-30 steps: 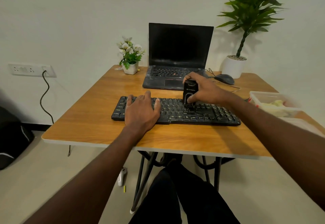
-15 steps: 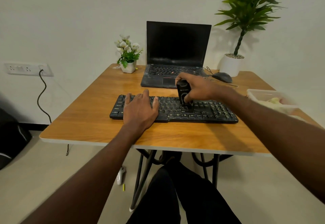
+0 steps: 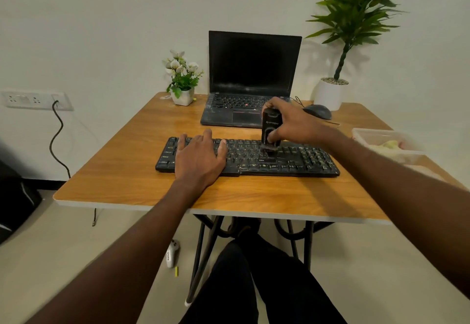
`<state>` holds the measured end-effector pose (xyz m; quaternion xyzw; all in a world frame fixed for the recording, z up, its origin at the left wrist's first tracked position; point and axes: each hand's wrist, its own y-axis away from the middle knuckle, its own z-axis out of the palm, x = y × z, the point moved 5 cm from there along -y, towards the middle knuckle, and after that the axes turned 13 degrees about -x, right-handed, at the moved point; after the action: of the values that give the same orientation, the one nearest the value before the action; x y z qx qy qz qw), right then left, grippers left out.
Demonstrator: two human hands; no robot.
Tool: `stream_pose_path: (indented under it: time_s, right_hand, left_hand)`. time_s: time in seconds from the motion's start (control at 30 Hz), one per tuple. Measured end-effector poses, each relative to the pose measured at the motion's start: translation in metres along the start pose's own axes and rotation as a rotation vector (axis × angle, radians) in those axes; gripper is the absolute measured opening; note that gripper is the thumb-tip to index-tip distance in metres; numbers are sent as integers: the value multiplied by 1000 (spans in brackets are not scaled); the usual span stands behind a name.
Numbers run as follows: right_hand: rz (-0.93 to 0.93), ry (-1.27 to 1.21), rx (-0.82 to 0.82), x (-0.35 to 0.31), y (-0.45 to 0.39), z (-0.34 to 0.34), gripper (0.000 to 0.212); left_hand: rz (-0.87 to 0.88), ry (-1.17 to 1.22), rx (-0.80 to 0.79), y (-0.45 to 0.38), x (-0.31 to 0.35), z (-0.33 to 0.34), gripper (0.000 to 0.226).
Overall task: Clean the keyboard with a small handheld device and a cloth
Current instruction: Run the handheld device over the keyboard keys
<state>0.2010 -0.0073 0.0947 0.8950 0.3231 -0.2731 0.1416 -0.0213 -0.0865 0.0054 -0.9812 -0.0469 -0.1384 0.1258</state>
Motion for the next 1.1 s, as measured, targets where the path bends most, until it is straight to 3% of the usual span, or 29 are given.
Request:
stream_pose_path:
  time_s: [0.07,0.2,0.3,0.53,0.7,0.8,0.93,1.1]
  right_hand:
    - [0,-30,-67,-1,5,10,68]
    - [101,163,-262,-8,5,-2,72]
    - [92,262,-111,-9,4,-12,70]
    - [34,57,238,21,29,-19,70]
    - [43,2,351,32,29,-23,70]
    - [0,48,336,27,22,-17,72]
    - [-44,108,281,24,16,-7,74]
    - [-30,170,91,29,16,-8,64]
  left_hand:
    - [-1,-1,6,0,0,0,65]
    - [1,13,2,2,1,-2,66]
    - [6,19,1,2,2,-3,65]
    - [19,31,-47,1,5,-2,68]
    - [162,80,-46,-3,70,2,65]
    - [174,95,-72,-5,109,19,62]
    - [108,51,-65,-4,112,36,53]
    - [97,34,-26,-6,113,37,46]
